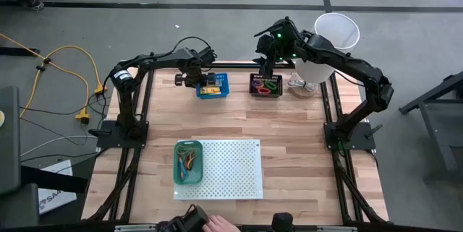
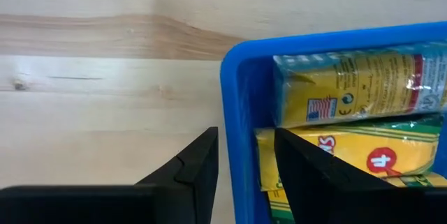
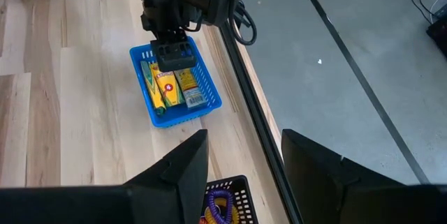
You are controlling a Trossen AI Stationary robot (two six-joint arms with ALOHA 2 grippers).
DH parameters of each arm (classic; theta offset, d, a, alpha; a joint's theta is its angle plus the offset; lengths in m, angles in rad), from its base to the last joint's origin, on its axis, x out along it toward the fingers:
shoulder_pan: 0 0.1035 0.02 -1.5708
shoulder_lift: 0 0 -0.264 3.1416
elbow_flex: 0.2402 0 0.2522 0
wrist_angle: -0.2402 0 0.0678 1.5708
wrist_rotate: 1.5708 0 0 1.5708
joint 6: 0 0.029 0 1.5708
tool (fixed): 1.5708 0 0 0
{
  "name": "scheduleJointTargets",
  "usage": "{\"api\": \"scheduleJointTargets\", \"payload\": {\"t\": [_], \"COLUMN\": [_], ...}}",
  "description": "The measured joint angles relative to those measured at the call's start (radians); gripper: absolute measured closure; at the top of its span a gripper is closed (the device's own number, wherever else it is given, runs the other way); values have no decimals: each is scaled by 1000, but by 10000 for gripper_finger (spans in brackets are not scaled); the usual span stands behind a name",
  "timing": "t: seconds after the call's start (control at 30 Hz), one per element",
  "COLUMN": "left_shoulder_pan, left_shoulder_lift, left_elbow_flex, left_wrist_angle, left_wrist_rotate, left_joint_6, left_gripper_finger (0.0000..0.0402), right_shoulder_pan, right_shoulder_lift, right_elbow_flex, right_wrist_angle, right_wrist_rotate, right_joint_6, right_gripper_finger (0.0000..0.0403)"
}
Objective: Pick & Place Office Desk Supplies
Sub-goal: Put the blue bin on the shelf
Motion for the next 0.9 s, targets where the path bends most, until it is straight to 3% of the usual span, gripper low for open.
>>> {"api": "scheduleJointTargets", "payload": {"t": [0.27, 0.9], "left_shoulder_pan": [0, -3], "left_shoulder_lift": [0, 0], "left_elbow_flex": [0, 0], "left_wrist_angle": [0, 3], "left_wrist_rotate": [-18, -18], "left_joint_6": [-2, -34], "left_gripper_finger": [277, 394], "right_shoulder_pan": [0, 0], "right_shoulder_lift": [0, 0], "right_elbow_flex": [0, 0], "right_wrist_angle": [0, 0], "right_wrist_rotate": [0, 0], "right_joint_6": [0, 0], "right_gripper_finger": [233, 233]}}
